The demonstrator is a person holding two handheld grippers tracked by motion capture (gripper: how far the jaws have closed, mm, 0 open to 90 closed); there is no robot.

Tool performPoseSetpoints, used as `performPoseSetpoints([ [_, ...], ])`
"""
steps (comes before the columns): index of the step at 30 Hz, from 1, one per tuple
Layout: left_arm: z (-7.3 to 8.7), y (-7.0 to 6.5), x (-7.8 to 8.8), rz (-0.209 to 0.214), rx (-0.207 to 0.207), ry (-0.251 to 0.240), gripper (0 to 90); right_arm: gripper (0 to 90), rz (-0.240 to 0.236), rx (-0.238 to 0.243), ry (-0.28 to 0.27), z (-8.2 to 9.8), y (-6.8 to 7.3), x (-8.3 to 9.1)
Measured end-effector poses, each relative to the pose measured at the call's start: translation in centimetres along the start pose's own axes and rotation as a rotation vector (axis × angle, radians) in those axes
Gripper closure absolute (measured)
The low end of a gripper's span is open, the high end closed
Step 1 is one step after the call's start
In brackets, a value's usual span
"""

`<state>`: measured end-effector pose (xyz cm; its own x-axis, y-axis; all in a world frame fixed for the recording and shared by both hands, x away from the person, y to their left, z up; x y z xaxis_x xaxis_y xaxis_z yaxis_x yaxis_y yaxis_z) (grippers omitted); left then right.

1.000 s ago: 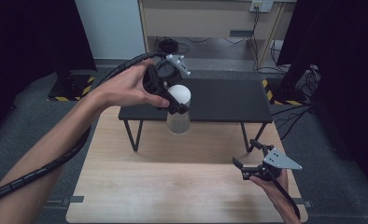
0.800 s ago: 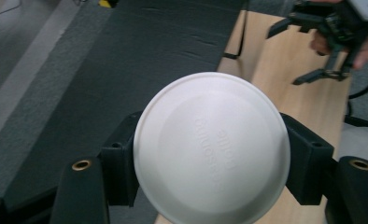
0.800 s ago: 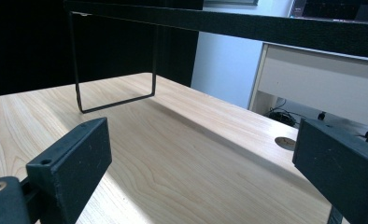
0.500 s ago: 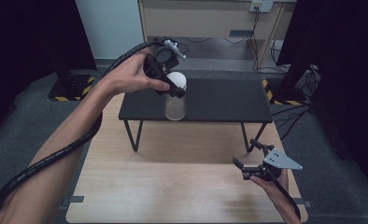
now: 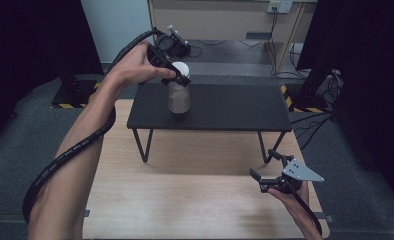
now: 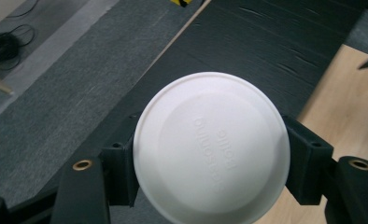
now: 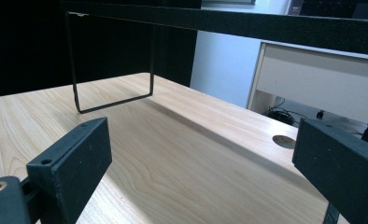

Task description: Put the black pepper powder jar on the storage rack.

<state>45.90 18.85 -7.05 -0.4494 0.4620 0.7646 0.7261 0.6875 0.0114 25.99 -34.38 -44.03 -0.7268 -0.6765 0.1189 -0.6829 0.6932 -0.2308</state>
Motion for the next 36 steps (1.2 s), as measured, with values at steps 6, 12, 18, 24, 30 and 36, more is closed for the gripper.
performPoseSetpoints([
  [6,0.1,1.0,-0.7,-0.052,0.056,-0.002,33.2,4.6,-0.001,0.003,-0.001,0.0,0.0,0.0],
  [12,0.3,2.0,-1.0,-0.082,0.098,-0.001,33.2,4.7,0.001,0.003,0.002,0.0,0.0,0.1],
  [18,0.4,2.5,-1.0,-0.089,0.109,-0.011,33.2,4.8,-0.002,0.003,0.010,0.0,0.0,0.0],
  [24,0.5,2.8,-1.3,-0.090,0.113,-0.009,33.2,4.9,-0.005,0.003,0.012,0.0,0.0,0.0],
  [30,0.6,3.1,-1.8,-0.075,0.112,0.001,33.2,4.9,-0.007,0.004,0.013,0.0,-0.1,0.0],
  [36,0.7,3.3,-2.5,-0.074,0.115,0.014,33.1,5.0,-0.012,0.004,0.016,0.0,-0.1,-0.1],
])
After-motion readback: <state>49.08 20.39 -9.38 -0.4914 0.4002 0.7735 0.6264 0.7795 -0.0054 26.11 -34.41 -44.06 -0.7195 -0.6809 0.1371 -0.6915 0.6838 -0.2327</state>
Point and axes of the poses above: each handheld gripper's, and its own axes: x roughly backward along the jaws, z roughly out of its underside, y roughly to its left, the point moved 1 cm from there along -x, roughly forward along the jaws, and after that the axes turned 8 degrees about x, right-handed, at the moved point
